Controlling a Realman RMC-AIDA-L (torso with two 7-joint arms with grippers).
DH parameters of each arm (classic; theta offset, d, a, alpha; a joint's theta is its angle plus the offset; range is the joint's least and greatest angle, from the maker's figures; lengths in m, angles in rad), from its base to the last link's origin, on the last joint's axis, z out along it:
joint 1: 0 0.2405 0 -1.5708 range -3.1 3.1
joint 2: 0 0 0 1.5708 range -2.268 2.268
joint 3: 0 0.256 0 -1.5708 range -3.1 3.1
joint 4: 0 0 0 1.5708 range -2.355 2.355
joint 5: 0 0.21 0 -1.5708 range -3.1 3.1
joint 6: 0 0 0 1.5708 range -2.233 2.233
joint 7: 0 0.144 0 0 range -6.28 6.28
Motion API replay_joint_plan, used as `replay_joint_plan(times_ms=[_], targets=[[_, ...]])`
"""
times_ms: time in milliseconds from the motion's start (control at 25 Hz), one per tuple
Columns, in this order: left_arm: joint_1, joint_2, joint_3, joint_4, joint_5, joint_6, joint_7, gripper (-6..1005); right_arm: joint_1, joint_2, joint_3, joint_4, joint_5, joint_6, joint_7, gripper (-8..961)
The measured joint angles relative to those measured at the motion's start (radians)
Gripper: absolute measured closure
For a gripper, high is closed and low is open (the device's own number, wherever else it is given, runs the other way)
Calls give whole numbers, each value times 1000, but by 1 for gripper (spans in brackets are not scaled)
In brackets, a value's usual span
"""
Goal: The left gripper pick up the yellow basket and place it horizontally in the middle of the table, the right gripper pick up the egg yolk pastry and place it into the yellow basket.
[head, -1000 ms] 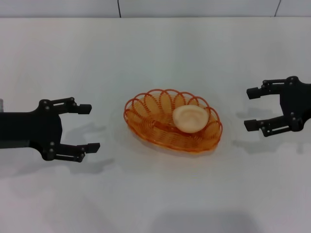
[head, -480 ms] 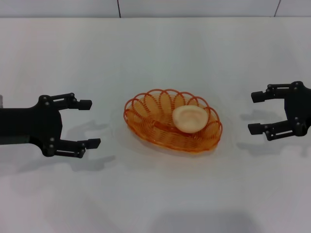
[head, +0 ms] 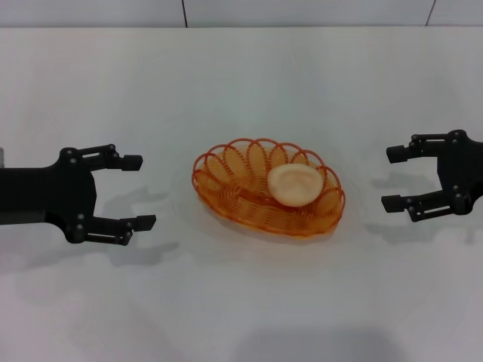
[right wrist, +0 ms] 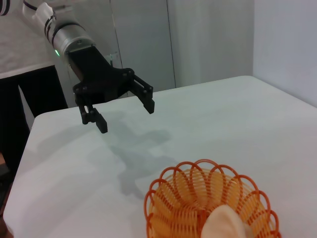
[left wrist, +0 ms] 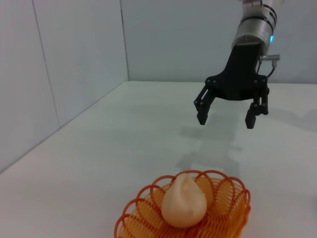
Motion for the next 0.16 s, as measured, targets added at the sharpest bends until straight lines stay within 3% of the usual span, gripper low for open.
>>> replay_joint_plan(times_ms=[160], targets=[[3, 0, 0, 0, -2, -1, 2, 111, 0, 2, -1, 0, -1, 9, 0, 120]])
